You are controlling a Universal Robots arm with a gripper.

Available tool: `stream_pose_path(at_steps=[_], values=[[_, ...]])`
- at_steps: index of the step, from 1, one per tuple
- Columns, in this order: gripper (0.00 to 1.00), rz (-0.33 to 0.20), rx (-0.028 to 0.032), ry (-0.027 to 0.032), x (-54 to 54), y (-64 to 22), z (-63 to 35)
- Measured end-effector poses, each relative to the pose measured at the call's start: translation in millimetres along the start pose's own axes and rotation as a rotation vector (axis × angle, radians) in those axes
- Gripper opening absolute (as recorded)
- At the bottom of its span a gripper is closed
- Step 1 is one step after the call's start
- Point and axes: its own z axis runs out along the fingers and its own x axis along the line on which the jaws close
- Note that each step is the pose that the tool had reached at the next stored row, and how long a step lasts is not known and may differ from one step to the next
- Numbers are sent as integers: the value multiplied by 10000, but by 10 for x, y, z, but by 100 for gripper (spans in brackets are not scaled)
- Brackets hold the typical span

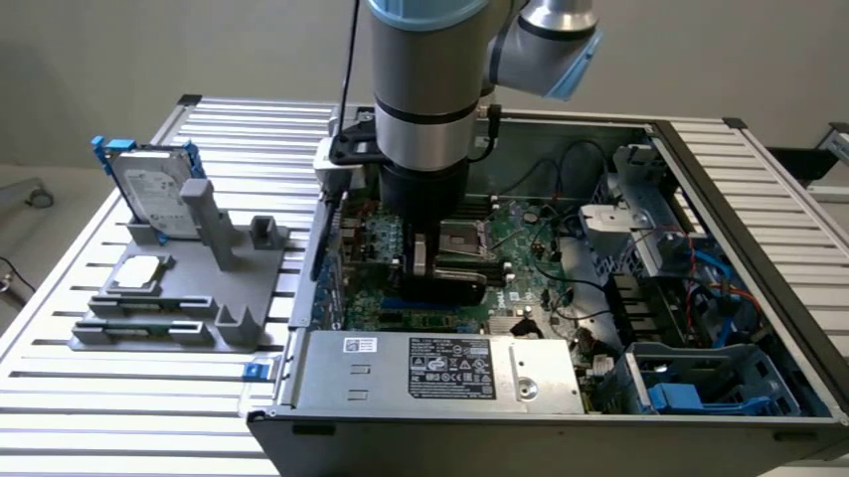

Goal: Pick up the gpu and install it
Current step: 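Insert the gpu into the slot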

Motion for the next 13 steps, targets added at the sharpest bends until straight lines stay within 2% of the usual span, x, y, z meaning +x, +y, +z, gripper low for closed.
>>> stream_pose_path(at_steps=[5,9,13], values=[[26,-165,-40,-1,0,0,7],[26,-246,-48,-8,1,-1,15],[26,-255,-50,-75,1,-3,28]])
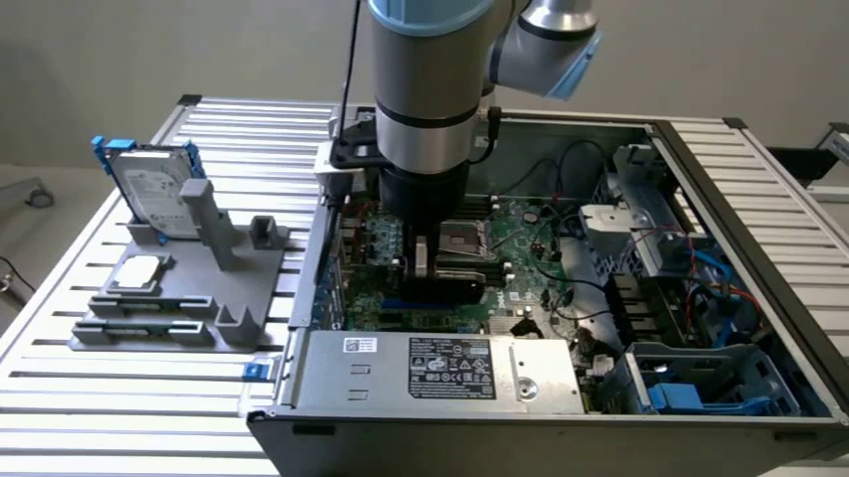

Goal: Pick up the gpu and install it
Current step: 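Insert the gpu into the slot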

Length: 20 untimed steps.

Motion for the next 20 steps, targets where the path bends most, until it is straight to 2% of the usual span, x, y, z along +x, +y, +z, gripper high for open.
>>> stream_pose_path(at_steps=[8,13,20], values=[[26,86,2,-141,2,1,29],[26,103,-16,-151,2,1,41],[26,108,-148,-156,9,0,46]])
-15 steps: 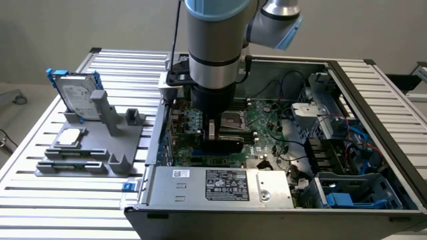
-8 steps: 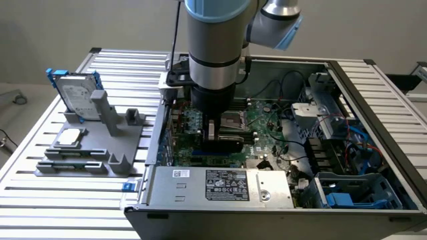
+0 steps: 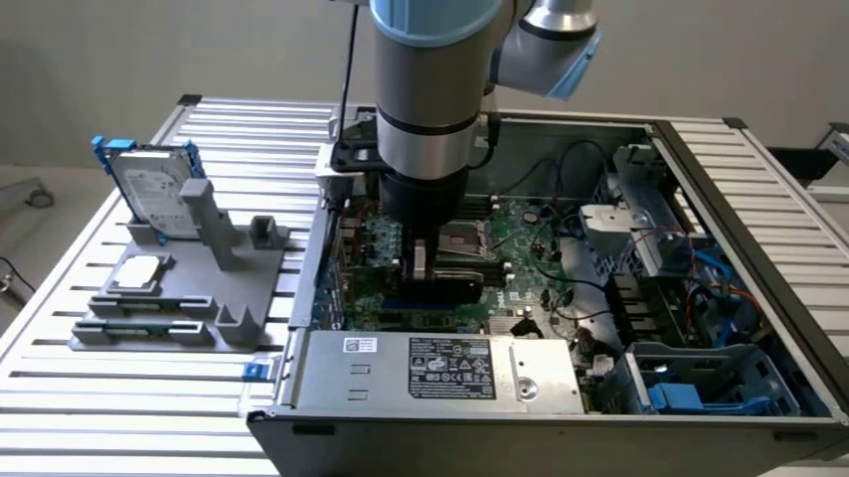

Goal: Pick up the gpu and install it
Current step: 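Insert the gpu into the slot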

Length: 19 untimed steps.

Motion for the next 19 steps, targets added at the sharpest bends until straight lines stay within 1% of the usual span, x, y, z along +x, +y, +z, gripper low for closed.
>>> stream_pose_path(at_steps=[3,6,13,19], values=[[26,2,-87,2,4,-1,-1],[26,8,-150,5,7,0,-2],[26,-27,-209,5,11,-33,-2],[26,-41,-232,8,13,-34,1]])
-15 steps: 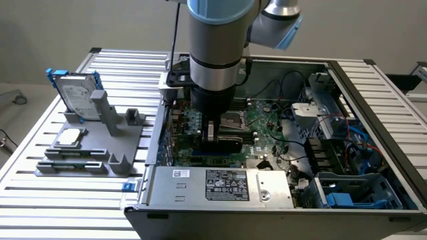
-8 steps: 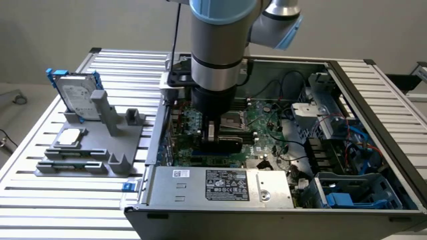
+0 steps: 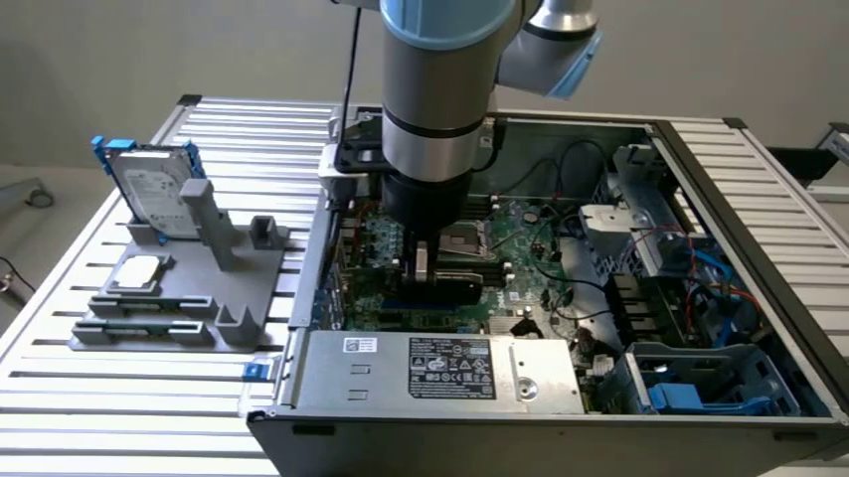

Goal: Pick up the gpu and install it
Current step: 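Insert the gpu into the slot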

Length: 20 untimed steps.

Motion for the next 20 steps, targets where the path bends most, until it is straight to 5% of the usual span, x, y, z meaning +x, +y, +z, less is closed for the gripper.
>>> stream_pose_path(at_steps=[18,20], values=[[26,-8,-40,-3,6,-1,22],[33,-10,-28,-4,6,-3,23]])
